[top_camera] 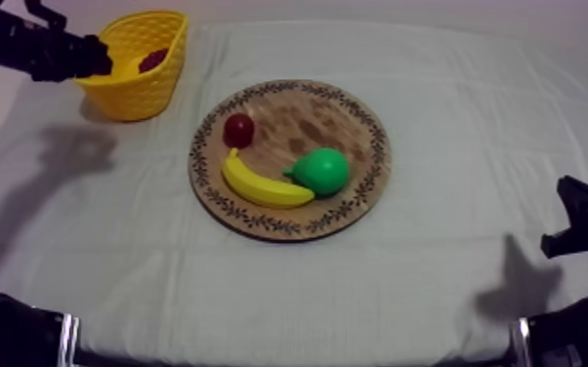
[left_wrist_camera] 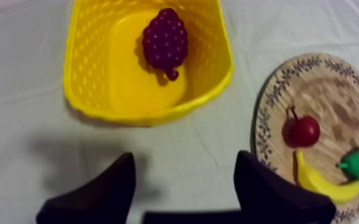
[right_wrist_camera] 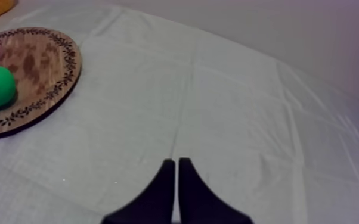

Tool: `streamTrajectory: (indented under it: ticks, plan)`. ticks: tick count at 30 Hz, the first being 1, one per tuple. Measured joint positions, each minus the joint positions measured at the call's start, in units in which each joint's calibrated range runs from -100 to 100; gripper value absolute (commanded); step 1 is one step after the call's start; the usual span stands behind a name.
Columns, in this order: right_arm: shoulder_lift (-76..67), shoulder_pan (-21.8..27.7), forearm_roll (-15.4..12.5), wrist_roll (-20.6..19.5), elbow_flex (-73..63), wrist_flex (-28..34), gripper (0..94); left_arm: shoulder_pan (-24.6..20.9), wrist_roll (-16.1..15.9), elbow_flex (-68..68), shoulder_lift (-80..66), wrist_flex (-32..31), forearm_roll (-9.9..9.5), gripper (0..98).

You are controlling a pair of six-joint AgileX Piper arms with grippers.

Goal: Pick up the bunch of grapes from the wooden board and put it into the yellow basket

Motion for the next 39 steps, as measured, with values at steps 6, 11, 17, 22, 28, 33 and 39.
streamTrajectory:
  ticks: [6,11,17,22,28,33,39]
  plan:
    - [0.0,0.0,0.0,0.0,0.0,0.04,0.5,-0.85,-1.75,8.26,-9.28,-2.04,0.57,44.4]
    - [0.0,0.0,0.0,0.0,0.0,0.04,0.5,-2.92,-4.77,14.74,-16.7,-3.68,2.21,26.5]
    - [0.0,0.0,0.0,0.0,0.0,0.04,0.5,-4.12,-9.41,22.16,-25.04,-6.16,3.43,4.3]
    - [0.0,0.0,0.0,0.0,0.0,-0.03,0.5,-4.09,-11.97,28.62,-31.68,-9.67,3.31,0.7]
    - [0.0,0.0,0.0,0.0,0.0,-0.03,0.5,-4.1,-11.07,37.44,-41.93,-13.1,1.65,0.1]
    - [0.0,0.0,0.0,0.0,0.0,-0.03,0.5,-3.68,-8.57,43.67,-50.74,-14.16,-0.88,0.0]
    - [0.0,0.0,0.0,0.0,0.0,-0.03,0.5,-3.47,-5.44,50.78,-61.74,-14.51,-3.68,0.0]
